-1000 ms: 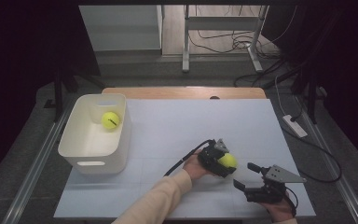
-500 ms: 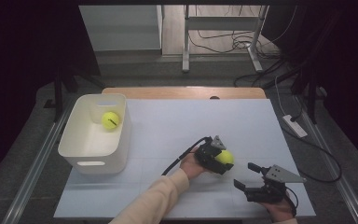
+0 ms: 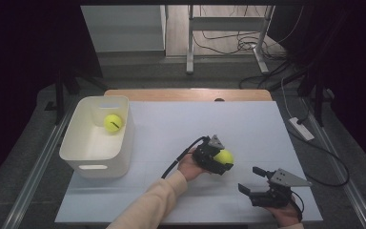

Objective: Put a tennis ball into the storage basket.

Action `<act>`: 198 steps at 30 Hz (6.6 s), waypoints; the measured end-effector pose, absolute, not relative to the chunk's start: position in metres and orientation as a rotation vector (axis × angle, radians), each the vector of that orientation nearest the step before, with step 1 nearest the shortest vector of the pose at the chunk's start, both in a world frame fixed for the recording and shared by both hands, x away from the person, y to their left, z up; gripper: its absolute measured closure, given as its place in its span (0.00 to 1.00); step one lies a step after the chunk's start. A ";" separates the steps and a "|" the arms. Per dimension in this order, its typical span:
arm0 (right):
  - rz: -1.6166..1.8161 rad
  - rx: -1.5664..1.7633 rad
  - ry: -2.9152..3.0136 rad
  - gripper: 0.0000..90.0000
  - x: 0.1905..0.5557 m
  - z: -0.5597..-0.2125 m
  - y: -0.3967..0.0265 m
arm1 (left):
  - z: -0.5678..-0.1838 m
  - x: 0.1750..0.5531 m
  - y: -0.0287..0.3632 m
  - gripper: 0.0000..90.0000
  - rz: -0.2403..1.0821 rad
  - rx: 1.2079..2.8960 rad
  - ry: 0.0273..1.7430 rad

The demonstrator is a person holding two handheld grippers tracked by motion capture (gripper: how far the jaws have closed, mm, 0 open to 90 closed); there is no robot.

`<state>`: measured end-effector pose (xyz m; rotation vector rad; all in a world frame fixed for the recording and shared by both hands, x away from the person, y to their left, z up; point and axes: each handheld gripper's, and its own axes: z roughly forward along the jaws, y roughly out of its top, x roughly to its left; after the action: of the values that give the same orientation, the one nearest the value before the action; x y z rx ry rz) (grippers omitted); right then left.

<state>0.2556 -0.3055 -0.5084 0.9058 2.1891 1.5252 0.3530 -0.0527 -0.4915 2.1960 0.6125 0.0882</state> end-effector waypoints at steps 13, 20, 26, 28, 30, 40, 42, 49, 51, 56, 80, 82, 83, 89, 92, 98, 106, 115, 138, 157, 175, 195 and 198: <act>1.521 0.904 2.198 0.12 0.256 -0.508 -0.303 | -0.480 0.354 -0.032 0.30 0.101 2.159 0.652; 1.521 0.908 2.197 0.12 0.256 -0.509 -0.304 | -0.473 0.354 -0.023 0.30 0.112 2.143 0.658; 1.521 0.909 2.195 0.12 0.256 -0.509 -0.303 | -0.465 0.353 -0.014 0.30 0.091 2.111 0.662; 1.521 0.911 2.195 0.12 0.256 -0.508 -0.303 | -0.463 0.352 -0.011 0.30 0.094 2.107 0.664; 1.525 0.911 2.195 0.12 0.256 -0.508 -0.303 | -0.460 0.351 -0.008 0.30 0.091 2.096 0.667; 1.523 0.916 2.194 0.12 0.256 -0.509 -0.303 | -0.449 0.349 0.005 0.30 0.095 2.060 0.682; 1.519 0.916 2.196 0.12 0.256 -0.509 -0.303 | -0.447 0.349 0.007 0.30 0.100 2.056 0.684; 1.514 0.919 2.196 0.12 0.256 -0.509 -0.303 | -0.437 0.348 0.020 0.30 0.126 2.022 0.690; 1.514 0.919 2.196 0.12 0.256 -0.509 -0.303 | -0.433 0.347 0.023 0.30 0.134 2.013 0.694; 1.510 0.918 2.199 0.12 0.256 -0.509 -0.303 | -0.425 0.346 0.032 0.30 0.157 1.991 0.701; 1.504 0.919 2.199 0.12 0.256 -0.510 -0.304 | -0.408 0.342 0.044 0.30 0.196 1.936 0.696; 1.510 0.921 2.193 0.12 0.256 -0.510 -0.304 | -0.406 0.342 0.045 0.30 0.202 1.936 0.695; 1.510 0.921 2.193 0.12 0.256 -0.510 -0.304 | -0.405 0.342 0.046 0.30 0.207 1.936 0.693; 1.506 0.919 2.197 0.12 0.256 -0.510 -0.304 | -0.398 0.341 0.052 0.30 0.227 1.922 0.699; 1.506 0.920 2.195 0.12 0.256 -0.510 -0.304 | -0.396 0.342 0.055 0.30 0.240 1.917 0.707; 1.506 0.920 2.195 0.12 0.257 -0.510 -0.304 | -0.390 0.342 0.066 0.30 0.268 1.893 0.728; 1.502 0.921 2.194 0.12 0.257 -0.510 -0.305 | -0.385 0.342 0.074 0.30 0.294 1.886 0.741; 1.499 0.923 2.192 0.12 0.257 -0.510 -0.306 | -0.379 0.342 0.082 0.30 0.318 1.876 0.751; 1.497 0.924 2.191 0.12 0.257 -0.511 -0.306 | -0.370 0.340 0.112 0.30 0.381 1.834 0.812; 1.497 0.928 2.191 0.12 0.257 -0.511 -0.306 | -0.369 0.341 0.133 0.30 0.432 1.822 0.868; 1.496 0.929 2.191 0.12 0.257 -0.511 -0.305 | -0.368 0.341 0.153 0.30 0.479 1.801 0.922; 1.490 0.932 2.190 0.12 0.257 -0.511 -0.305 | -0.369 0.338 0.182 0.30 0.530 1.784 0.996; 1.489 0.932 2.191 0.12 0.257 -0.511 -0.306 | -0.369 0.337 0.186 0.30 0.537 1.786 1.004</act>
<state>0.2570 -0.3056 -0.5112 0.9322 2.1910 1.4892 0.3372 0.1862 -0.3694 1.7864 1.0039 0.5369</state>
